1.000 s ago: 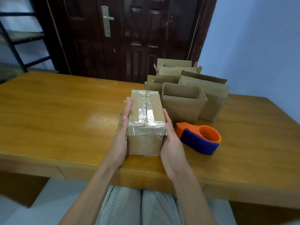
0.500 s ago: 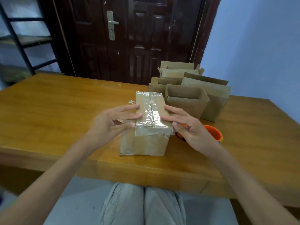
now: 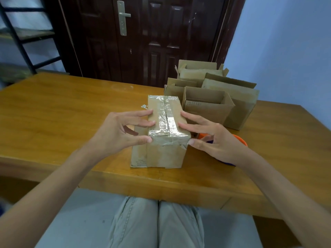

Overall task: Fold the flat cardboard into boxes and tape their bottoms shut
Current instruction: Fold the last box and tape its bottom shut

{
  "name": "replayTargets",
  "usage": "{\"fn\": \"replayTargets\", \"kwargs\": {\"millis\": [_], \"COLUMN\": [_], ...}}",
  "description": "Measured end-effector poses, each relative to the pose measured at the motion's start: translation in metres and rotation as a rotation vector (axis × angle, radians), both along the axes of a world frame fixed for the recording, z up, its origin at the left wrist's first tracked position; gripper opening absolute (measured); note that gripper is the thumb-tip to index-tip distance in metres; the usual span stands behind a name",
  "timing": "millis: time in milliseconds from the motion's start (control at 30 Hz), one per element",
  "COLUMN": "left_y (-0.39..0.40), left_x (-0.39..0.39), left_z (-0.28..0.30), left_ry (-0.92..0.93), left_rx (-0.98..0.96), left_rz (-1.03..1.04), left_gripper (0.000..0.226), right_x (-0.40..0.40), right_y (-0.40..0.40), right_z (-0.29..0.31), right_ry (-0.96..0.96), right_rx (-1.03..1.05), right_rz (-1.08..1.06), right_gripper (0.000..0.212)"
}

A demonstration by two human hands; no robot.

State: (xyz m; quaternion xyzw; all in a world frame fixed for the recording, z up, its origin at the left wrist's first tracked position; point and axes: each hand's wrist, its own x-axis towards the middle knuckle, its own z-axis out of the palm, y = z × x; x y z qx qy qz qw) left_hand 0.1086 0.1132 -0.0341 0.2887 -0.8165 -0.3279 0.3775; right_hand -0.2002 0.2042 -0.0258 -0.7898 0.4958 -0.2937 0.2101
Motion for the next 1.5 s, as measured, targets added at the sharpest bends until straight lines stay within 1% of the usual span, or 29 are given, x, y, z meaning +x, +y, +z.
{"fn": "replayTargets", "kwargs": {"millis": [167, 267, 367, 533, 667, 767, 867, 967, 1033, 1100, 1233, 1333, 1400, 1500], "left_y": [0.004, 0.006, 0.008, 0.007, 0.011, 0.013, 0.011, 0.008, 0.006, 0.006, 0.004, 0.003, 0.004, 0.010], "left_x": [-0.003, -0.006, -0.009, -0.011, -0.018, -0.016, -0.015, -0.017, -0.019, -0.020, -0.020, -0.020, -0.022, -0.030], "left_z": [-0.006, -0.010, -0.015, -0.015, -0.024, -0.024, -0.021, -0.017, -0.017, -0.019, -0.022, -0.025, -0.026, -0.026], "left_ry": [0.042, 0.055, 0.088, 0.063, 0.095, 0.115, 0.113, 0.107, 0.090, 0.076, 0.062, 0.034, 0.015, -0.022], "left_rx": [-0.012, -0.043, -0.029, -0.055, -0.103, -0.109, -0.124, -0.144, -0.166, -0.185, -0.210, -0.275, -0.312, -0.344], "left_rz": [0.033, 0.043, 0.046, 0.064, 0.105, 0.101, 0.087, 0.088, 0.107, 0.117, 0.127, 0.139, 0.155, 0.219], "left_gripper": [0.049, 0.048, 0.050, 0.046, 0.037, 0.041, 0.044, 0.043, 0.043, 0.039, 0.037, 0.040, 0.043, 0.056], "right_x": [0.001, 0.006, 0.011, 0.012, 0.018, 0.018, 0.018, 0.024, 0.026, 0.025, 0.020, 0.017, 0.018, 0.030], "right_y": [-0.002, -0.001, 0.000, -0.001, 0.000, 0.002, 0.003, -0.004, -0.009, -0.011, -0.012, -0.012, -0.012, -0.011], "right_z": [-0.007, -0.013, -0.019, -0.021, -0.028, -0.029, -0.026, -0.025, -0.028, -0.031, -0.031, -0.028, -0.025, -0.025], "right_ry": [-0.043, -0.119, -0.176, -0.175, -0.157, -0.143, -0.137, -0.110, -0.090, -0.086, -0.032, 0.063, 0.134, 0.187], "right_rx": [-0.049, -0.096, -0.140, -0.170, -0.256, -0.262, -0.256, -0.300, -0.339, -0.354, -0.346, -0.323, -0.329, -0.420], "right_rz": [-0.030, -0.057, -0.080, -0.080, -0.117, -0.101, -0.105, -0.201, -0.237, -0.230, -0.165, -0.137, -0.169, -0.248], "right_gripper": [0.051, 0.047, 0.045, 0.042, 0.042, 0.047, 0.046, 0.046, 0.041, 0.038, 0.041, 0.043, 0.044, 0.052]}}
